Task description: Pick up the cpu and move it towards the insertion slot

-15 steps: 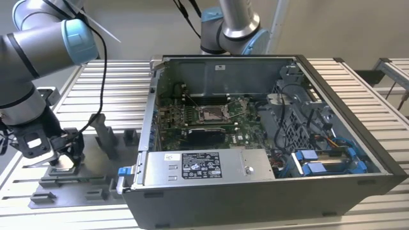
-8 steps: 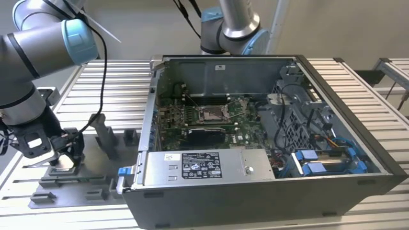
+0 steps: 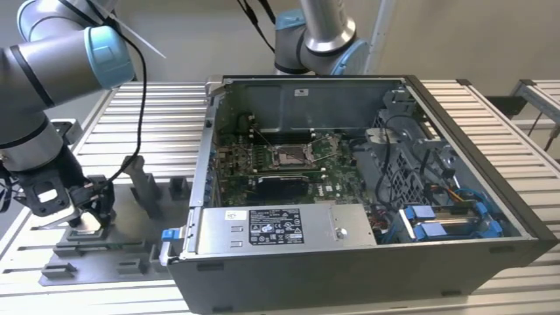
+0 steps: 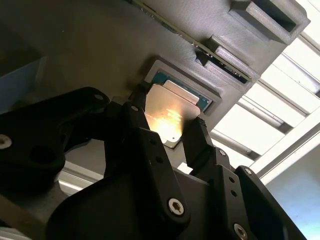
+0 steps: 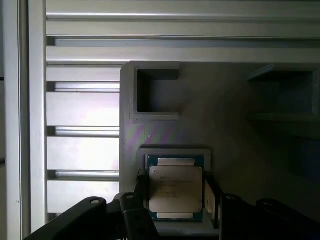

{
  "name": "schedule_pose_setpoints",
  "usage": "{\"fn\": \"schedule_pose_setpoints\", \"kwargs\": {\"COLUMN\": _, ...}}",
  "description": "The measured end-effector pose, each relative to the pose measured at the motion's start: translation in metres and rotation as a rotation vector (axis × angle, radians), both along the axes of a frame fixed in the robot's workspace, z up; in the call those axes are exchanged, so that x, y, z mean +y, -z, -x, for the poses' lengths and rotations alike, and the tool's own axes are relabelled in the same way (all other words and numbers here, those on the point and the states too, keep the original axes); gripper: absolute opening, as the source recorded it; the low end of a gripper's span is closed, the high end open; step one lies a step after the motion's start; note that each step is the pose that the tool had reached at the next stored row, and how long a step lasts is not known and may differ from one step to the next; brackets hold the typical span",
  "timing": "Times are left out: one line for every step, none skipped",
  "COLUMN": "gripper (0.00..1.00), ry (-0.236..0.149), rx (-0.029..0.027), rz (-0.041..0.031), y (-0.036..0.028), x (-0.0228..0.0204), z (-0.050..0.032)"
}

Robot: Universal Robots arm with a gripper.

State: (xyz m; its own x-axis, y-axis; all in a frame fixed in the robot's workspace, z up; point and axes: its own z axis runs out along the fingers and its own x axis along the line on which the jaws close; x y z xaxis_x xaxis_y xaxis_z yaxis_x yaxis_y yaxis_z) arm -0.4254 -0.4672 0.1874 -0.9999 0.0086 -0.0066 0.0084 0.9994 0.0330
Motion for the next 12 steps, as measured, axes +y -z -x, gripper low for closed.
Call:
{"fn": "schedule_pose_setpoints", "kwargs": {"gripper": 0.00, "ry": 0.000, "rx": 0.0000, "rz": 0.0000, "y": 0.0000, "x": 0.0000, "z": 0.0000}}
{"fn": "schedule_pose_setpoints", "kwargs": {"gripper": 0.00, "ry": 0.000, "rx": -0.0001, "rz": 0.0000, "y": -0.0001, "x": 0.0000, "z": 0.0000}}
{"fn": "schedule_pose_setpoints", "kwargs": {"gripper": 0.00, "ry": 0.000, "rx": -0.0003, "rz": -0.0002, "y": -0.0008, "x": 0.0000, "z": 0.0000}}
{"fn": "schedule_pose_setpoints", "kwargs": {"gripper": 0.00, "ry": 0.000, "rx": 0.0000, "rz": -0.0002, "y": -0.0026, "x": 0.0000, "z": 0.0000}}
{"fn": "schedule_pose_setpoints", "kwargs": {"gripper": 0.00, "ry": 0.000, "rx": 0.0004, "rz": -0.0001, "y": -0.0055, "x": 0.0000, "z": 0.0000}}
{"fn": "schedule_pose_setpoints", "kwargs": {"gripper": 0.00, "ry": 0.000, "rx": 0.0007, "rz": 0.0000, "y": -0.0090, "x": 0.0000, "z": 0.0000}}
{"fn": "schedule_pose_setpoints", "kwargs": {"gripper": 0.00, "ry": 0.000, "rx": 0.0010, "rz": 0.0000, "y": -0.0127, "x": 0.0000, "z": 0.0000}}
{"fn": "schedule_pose_setpoints", "kwargs": {"gripper": 0.00, "ry": 0.000, "rx": 0.0012, "rz": 0.0000, "y": -0.0166, "x": 0.0000, "z": 0.0000}}
{"fn": "schedule_pose_setpoints", "kwargs": {"gripper": 0.00, "ry": 0.000, "rx": 0.0014, "rz": 0.0000, "y": -0.0203, "x": 0.0000, "z": 0.0000}}
{"fn": "schedule_pose_setpoints", "kwargs": {"gripper": 0.00, "ry": 0.000, "rx": 0.0017, "rz": 0.0000, "y": -0.0241, "x": 0.0000, "z": 0.0000}}
{"fn": "schedule_pose_setpoints", "kwargs": {"gripper": 0.00, "ry": 0.000, "rx": 0.0019, "rz": 0.0000, "y": -0.0278, "x": 0.0000, "z": 0.0000}}
{"fn": "schedule_pose_setpoints", "kwargs": {"gripper": 0.00, "ry": 0.000, "rx": 0.0021, "rz": 0.0000, "y": -0.0314, "x": 0.0000, "z": 0.0000}}
